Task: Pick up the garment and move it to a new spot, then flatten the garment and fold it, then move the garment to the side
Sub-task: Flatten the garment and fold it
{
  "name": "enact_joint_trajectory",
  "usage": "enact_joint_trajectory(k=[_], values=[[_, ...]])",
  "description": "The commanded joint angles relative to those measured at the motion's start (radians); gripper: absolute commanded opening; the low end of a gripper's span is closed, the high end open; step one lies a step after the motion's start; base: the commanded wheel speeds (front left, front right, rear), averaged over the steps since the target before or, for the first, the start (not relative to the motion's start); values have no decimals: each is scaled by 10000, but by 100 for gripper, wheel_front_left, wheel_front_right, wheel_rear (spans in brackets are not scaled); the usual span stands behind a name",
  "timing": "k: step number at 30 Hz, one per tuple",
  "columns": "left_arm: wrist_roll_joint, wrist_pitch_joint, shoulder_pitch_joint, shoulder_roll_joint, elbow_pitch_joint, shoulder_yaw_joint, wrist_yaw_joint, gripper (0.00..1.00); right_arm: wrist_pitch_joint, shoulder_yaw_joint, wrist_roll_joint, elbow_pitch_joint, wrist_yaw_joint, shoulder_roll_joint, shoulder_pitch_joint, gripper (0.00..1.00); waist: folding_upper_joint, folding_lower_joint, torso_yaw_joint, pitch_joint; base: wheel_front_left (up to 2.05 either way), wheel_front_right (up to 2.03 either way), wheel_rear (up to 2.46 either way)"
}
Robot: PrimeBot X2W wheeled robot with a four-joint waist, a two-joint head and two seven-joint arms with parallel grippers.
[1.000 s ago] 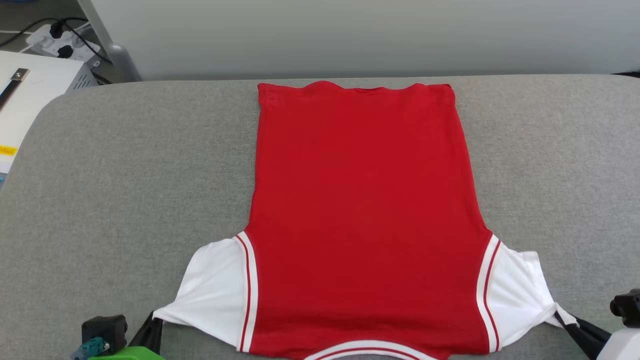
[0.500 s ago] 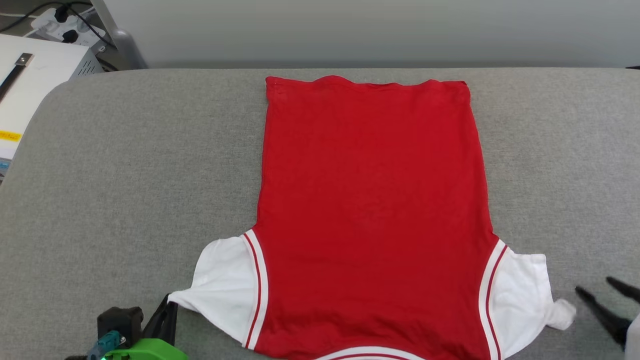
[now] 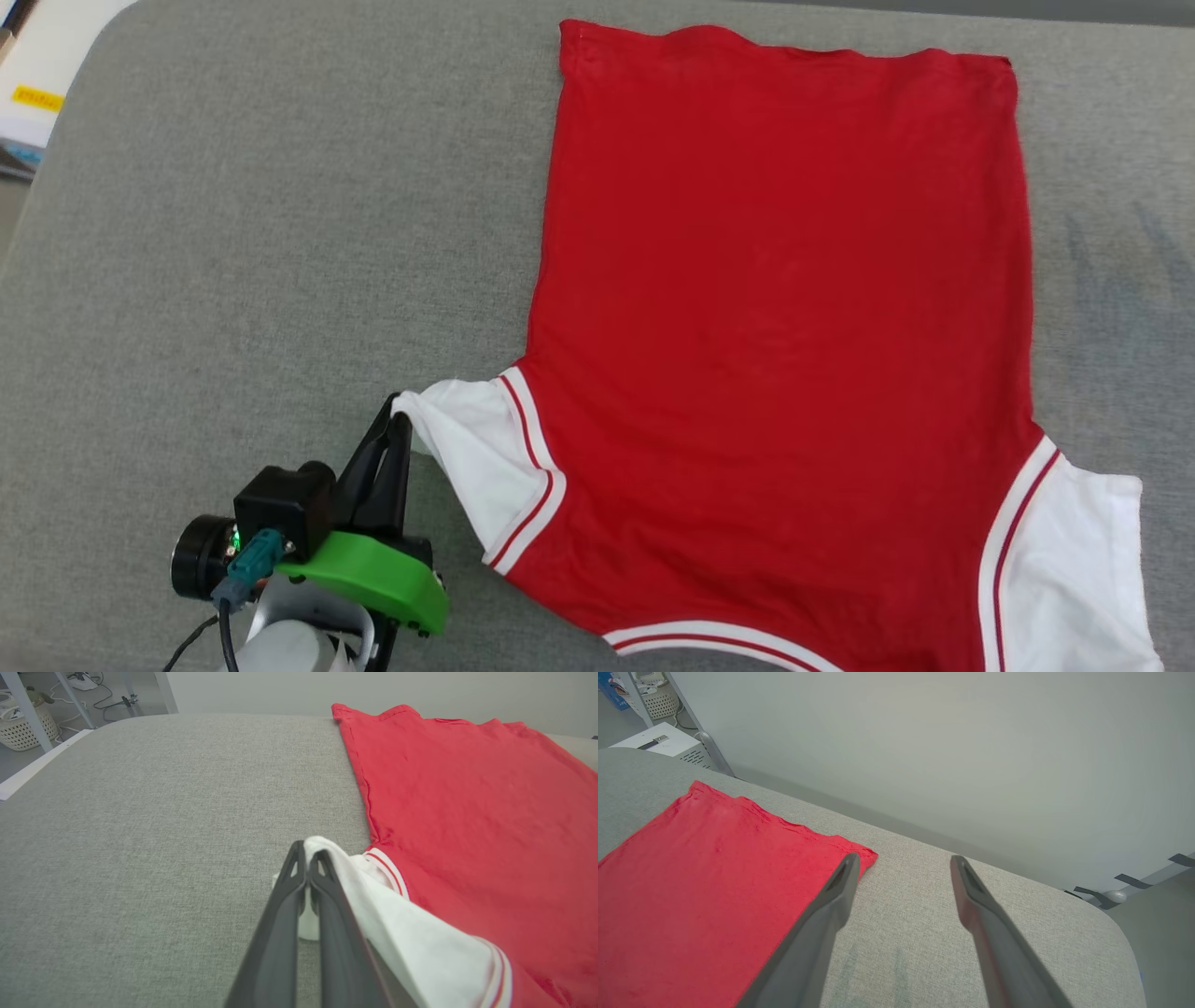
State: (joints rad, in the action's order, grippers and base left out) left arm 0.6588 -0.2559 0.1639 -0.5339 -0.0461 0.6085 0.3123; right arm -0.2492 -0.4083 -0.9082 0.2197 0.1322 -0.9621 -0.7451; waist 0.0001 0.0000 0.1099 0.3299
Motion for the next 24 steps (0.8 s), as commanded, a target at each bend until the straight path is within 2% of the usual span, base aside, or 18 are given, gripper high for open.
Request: enact_joint_trajectory(k=[1,6,11,18,24], values=[[-162,-59,232,78,-137,-23,22,0,-799,-92,4,186,-15,273,-585,100,-1,0,922,1091,0,0,0],[-488,-59,571,447,-615,-114,-20,0,-4575,-606,-62,1335,-15,867,-2739,100,-1,0,1529,1977,0,0,0],[-840,-59,906,760,-822,-116,-208,0,-7134,-735,563,2674,-15,1421,-4305,100,-1,0,1994,2757,0,0,0],[-1237,-59,1260,1266,-861,-277,-535,0,-7776,-445,1863,3918,-15,2224,-5372,100,-1,0,2440,3582,0,0,0],[-1523,-59,1383,1599,-473,-351,-903,0,-8152,-544,1982,4367,-15,2437,-4613,100,-1,0,2484,3675,0,0,0]])
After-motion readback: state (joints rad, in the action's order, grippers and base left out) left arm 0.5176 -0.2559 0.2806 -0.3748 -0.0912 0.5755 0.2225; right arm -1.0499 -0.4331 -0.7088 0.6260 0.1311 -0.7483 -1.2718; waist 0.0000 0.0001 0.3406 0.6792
